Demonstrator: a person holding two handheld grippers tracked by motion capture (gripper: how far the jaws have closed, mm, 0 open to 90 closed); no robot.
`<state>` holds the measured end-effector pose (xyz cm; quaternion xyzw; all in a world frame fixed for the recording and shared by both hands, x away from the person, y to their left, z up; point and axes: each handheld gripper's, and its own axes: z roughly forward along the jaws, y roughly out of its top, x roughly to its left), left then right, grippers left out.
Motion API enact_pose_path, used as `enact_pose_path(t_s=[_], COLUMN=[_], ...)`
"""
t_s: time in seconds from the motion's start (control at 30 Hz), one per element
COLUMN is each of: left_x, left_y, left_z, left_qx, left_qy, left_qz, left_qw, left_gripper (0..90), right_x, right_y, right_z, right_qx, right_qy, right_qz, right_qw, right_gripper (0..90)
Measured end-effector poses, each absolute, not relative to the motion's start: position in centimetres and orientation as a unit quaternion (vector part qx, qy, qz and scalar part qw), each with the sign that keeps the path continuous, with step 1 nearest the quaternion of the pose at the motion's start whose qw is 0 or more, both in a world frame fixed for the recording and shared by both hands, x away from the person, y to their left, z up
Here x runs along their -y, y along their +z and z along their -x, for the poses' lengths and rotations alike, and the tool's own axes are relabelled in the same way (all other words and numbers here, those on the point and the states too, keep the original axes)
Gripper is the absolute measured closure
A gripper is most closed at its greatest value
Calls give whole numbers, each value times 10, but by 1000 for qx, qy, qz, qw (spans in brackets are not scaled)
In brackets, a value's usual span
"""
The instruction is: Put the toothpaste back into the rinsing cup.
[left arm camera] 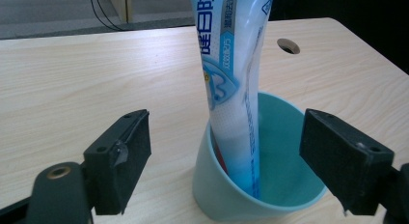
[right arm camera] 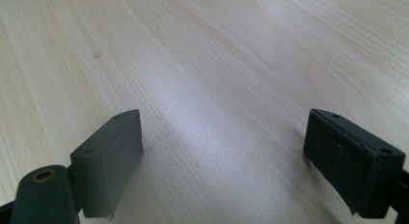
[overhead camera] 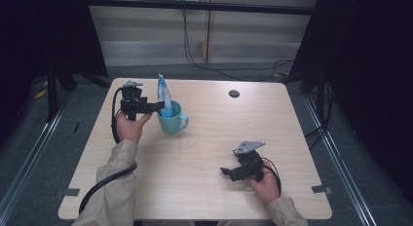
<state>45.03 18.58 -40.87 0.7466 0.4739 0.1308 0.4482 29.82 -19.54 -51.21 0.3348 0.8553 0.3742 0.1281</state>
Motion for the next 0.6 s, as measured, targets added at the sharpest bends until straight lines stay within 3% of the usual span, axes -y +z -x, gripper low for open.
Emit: enact_pose_path(t_s=[0.6], left_x=[-188], left_y=[-411], left_z=[-435], left_qx=[-462], left_qy=[129], left_qz=[-753], left_qw=[451], left_gripper=[166], right_x=[195], right_y=[-512], right_z=[-298], right_qx=[-855], right_qy=[374], right_qz=[-334], right_qw=[128], right_gripper=[132])
